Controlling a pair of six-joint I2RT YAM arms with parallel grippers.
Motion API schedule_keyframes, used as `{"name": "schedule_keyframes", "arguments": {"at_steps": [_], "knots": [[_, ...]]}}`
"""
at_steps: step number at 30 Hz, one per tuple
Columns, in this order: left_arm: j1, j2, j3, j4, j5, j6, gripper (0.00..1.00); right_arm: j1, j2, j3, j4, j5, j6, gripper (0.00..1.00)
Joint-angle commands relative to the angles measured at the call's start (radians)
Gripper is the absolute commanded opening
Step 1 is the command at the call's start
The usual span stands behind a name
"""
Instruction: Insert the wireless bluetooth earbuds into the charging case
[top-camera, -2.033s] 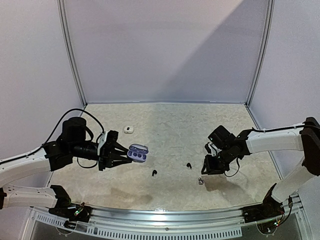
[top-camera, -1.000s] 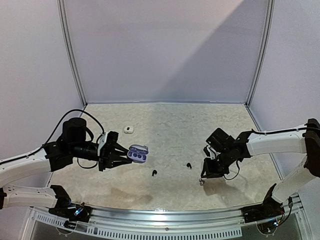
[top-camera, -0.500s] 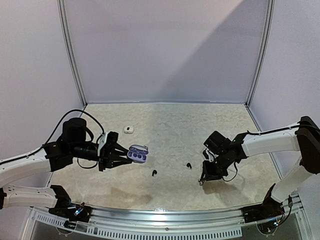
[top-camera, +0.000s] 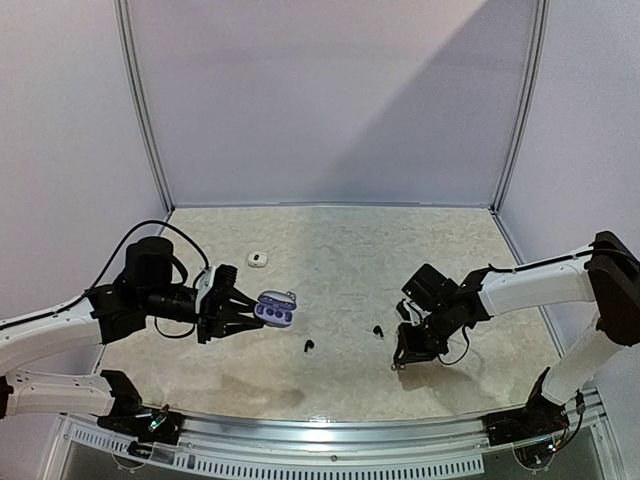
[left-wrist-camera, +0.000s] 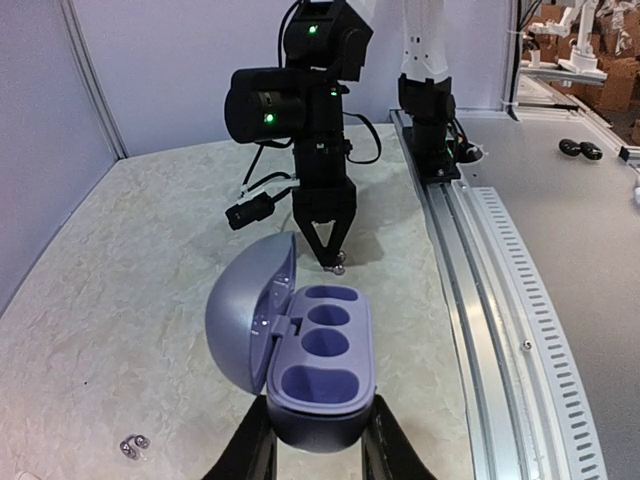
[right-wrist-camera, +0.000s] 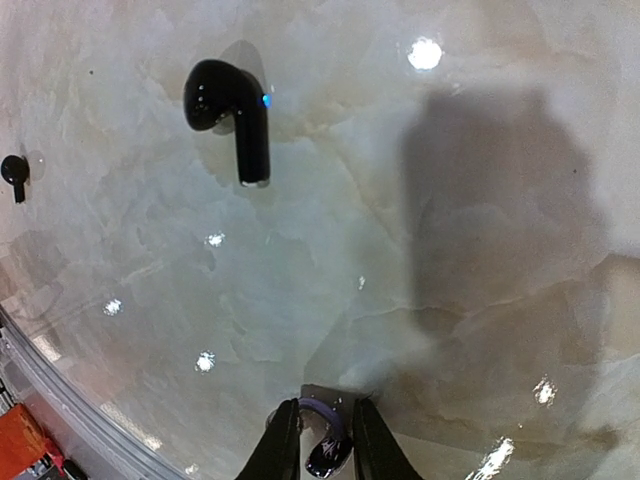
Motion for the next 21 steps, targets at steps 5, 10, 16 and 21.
{"name": "schedule_keyframes", "arguments": {"at_steps": [5,10,16,21], "knots": [[-0.002,-0.015,-0.015,0.005,-0.007,0.012,0.00,0.036,0.017,-0.019,-0.078,0.011,0.020,0.16],[-0.002,-0.017,-0.017,0.004,-0.010,0.014,0.00,0.058,0.002,-0.002,-0.119,0.021,0.028,0.17],[-0.002,-0.022,-0.021,0.008,-0.011,0.012,0.00,0.076,-0.024,-0.022,-0.126,0.025,0.051,0.17],[-0.002,-0.026,-0.023,0.008,-0.011,0.012,0.00,0.091,-0.026,-0.026,-0.126,0.025,0.070,0.18]]}}
